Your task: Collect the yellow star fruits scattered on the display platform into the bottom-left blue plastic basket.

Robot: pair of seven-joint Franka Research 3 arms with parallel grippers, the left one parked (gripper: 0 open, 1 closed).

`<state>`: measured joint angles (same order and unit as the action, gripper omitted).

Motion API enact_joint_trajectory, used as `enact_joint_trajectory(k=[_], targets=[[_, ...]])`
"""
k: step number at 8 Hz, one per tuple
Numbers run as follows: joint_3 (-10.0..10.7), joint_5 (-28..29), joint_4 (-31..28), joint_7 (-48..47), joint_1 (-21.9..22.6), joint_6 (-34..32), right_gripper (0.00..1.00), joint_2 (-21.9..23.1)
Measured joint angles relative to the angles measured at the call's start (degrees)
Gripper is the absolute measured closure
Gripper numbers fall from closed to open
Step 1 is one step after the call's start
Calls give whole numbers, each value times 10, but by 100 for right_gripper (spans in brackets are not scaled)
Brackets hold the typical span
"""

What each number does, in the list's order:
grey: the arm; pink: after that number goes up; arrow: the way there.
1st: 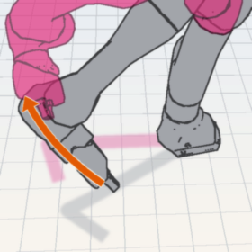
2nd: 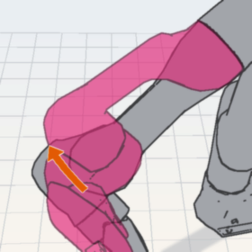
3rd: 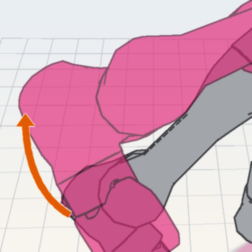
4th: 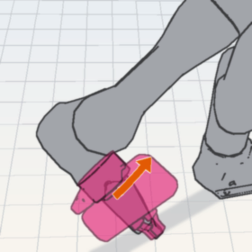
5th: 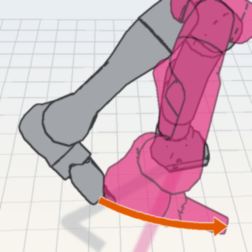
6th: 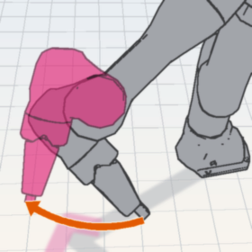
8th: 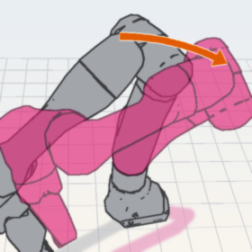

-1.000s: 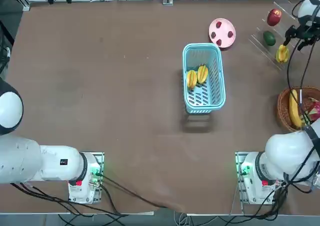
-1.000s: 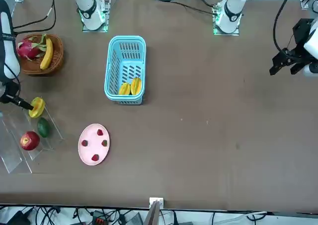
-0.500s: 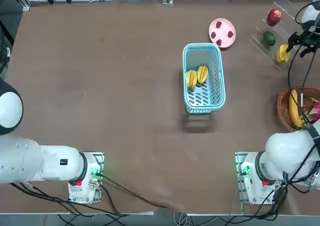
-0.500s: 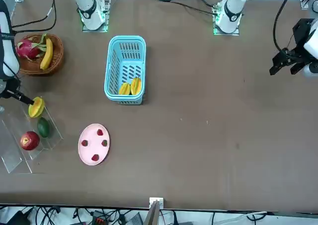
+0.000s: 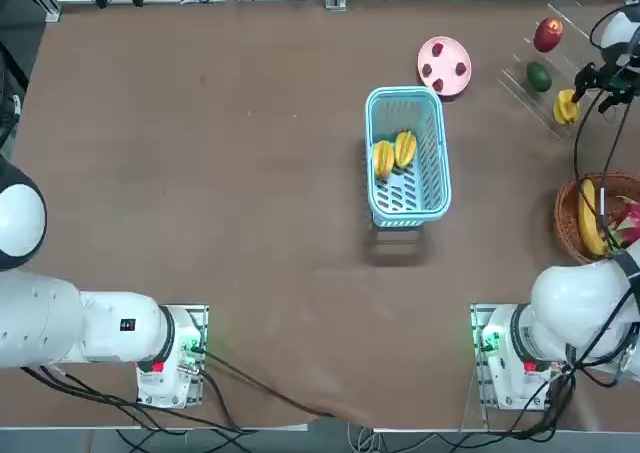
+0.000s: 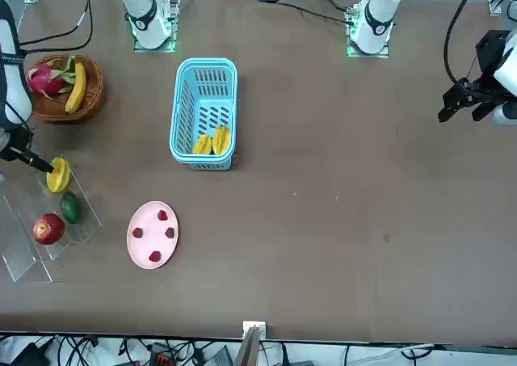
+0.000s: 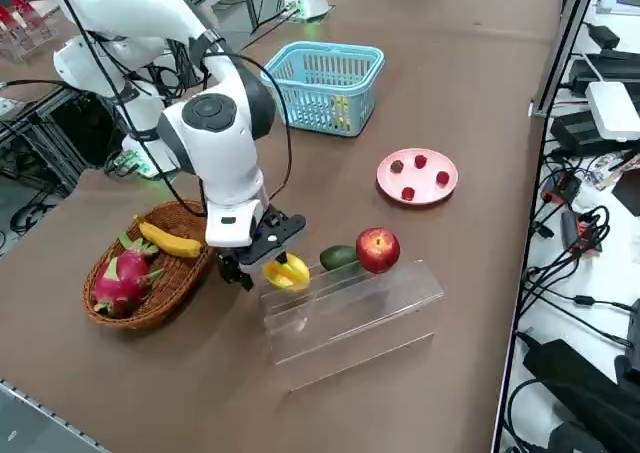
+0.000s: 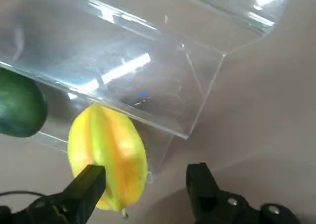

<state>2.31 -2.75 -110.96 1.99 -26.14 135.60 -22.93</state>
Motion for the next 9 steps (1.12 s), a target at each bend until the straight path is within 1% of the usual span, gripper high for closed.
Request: enact_joint_trajectory(k=[2,6,7,8,9], targets=[[-3,2,-4,0,1,12,0,-5],[-16,3,-4,0,1,33,0,-21],[-16,3,-4,0,1,33,2,-21],[-16,3,-4,0,1,33,6,-20],[-16,4,-4,0,1,33,25,-20]])
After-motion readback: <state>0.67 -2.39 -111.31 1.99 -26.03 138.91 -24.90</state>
